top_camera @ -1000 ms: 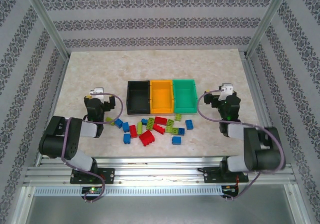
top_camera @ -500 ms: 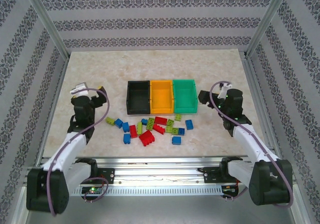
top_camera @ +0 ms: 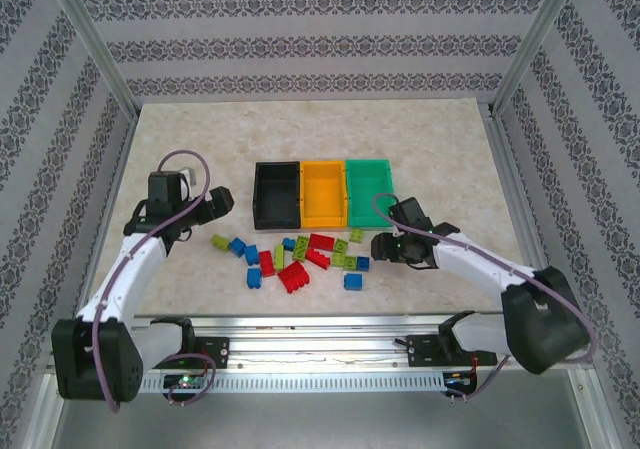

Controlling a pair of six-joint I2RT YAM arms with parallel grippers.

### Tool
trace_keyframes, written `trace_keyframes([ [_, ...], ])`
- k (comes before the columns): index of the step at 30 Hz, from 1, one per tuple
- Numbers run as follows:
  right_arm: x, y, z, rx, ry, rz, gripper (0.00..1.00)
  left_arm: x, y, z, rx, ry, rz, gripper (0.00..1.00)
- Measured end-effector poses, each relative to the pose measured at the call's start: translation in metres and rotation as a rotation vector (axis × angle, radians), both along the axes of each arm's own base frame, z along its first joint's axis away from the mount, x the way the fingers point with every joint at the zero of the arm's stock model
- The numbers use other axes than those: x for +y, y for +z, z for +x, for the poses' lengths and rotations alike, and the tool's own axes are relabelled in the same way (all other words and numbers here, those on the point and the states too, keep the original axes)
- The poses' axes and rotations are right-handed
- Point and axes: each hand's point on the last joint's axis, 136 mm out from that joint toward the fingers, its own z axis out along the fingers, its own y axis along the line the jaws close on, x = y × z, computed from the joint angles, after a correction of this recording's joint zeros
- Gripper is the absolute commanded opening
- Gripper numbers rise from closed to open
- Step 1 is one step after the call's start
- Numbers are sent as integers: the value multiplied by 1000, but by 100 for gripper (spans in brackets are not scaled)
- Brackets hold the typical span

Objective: Sort the legos into containers by color
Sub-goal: Pick up the lego from the center of the table.

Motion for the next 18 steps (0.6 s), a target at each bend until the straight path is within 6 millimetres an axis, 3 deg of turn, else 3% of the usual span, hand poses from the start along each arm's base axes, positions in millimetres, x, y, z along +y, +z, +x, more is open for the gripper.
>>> trace_keyframes([
  [10,35,-6,27,3,72,-16,47,-11,-16,-16,139,-66,-37,99],
  [14,40,-6,31,-7,76,-9,58,-9,-9,-24,131,-69,-11,99],
  [18,45,-6,28,-10,97,-9,60,-4,-11,-33,165,-74,32,99],
])
